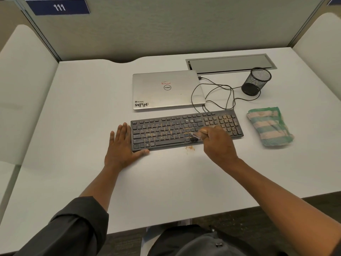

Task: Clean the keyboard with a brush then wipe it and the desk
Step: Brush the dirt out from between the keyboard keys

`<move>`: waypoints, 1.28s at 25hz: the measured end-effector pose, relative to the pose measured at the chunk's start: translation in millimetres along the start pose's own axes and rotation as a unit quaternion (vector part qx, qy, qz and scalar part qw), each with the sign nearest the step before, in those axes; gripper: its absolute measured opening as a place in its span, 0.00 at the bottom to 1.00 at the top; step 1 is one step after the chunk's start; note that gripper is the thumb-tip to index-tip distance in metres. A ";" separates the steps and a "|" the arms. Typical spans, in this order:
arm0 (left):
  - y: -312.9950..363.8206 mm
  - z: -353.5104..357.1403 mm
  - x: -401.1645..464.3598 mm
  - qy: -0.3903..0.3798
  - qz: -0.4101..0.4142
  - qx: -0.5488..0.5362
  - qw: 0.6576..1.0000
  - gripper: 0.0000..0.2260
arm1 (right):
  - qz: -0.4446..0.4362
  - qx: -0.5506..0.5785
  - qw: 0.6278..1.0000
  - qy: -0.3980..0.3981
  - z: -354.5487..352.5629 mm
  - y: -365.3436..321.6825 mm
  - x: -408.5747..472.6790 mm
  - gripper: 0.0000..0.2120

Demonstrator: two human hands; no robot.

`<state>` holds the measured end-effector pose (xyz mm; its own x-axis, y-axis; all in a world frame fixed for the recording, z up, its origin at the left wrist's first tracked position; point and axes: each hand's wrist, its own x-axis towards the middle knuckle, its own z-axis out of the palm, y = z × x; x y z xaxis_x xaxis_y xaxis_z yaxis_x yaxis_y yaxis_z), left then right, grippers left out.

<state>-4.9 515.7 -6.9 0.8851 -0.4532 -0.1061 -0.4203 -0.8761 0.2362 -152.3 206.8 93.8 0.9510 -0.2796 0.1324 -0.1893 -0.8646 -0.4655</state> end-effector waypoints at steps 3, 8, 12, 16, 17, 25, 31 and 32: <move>-0.6 0.2 -0.8 0.004 0.003 -0.002 1.000 0.60 | 0.016 0.010 0.999 0.027 -9.6 5.1 19.0 0.15; 0.4 -1.7 -1.6 -0.001 0.000 -0.005 1.000 0.60 | -0.029 0.011 0.998 -0.046 -10.0 4.4 36.7 0.12; 0.1 -1.9 -1.5 -0.006 -0.003 -0.003 1.000 0.60 | -0.080 0.016 0.994 -0.073 -17.2 -5.1 4.1 0.07; 1.1 -3.3 -1.0 -0.007 -0.001 -0.005 1.000 0.61 | -0.056 0.019 0.997 -0.051 -20.7 15.5 11.0 0.12; 1.2 -3.1 -1.3 -0.006 -0.001 -0.007 1.000 0.61 | -0.036 0.038 0.998 -0.029 -19.0 19.9 18.5 0.14; -0.2 -0.3 -1.0 0.004 0.002 -0.006 1.000 0.60 | 0.045 0.099 0.991 0.080 -4.2 5.9 42.7 0.09; -0.6 0.1 -1.4 0.006 0.004 -0.009 1.000 0.59 | 0.053 0.090 0.995 0.007 -11.8 9.8 39.6 0.12; -0.7 0.1 -1.3 0.007 0.003 -0.009 1.000 0.59 | 0.062 0.087 0.994 0.009 -16.4 10.6 39.0 0.10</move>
<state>-5.7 516.8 -7.0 0.8854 -0.4558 -0.0908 -0.4220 -0.8703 0.2538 -121.2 179.9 108.4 0.9183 -0.3879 0.0793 -0.2577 -0.7377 -0.6241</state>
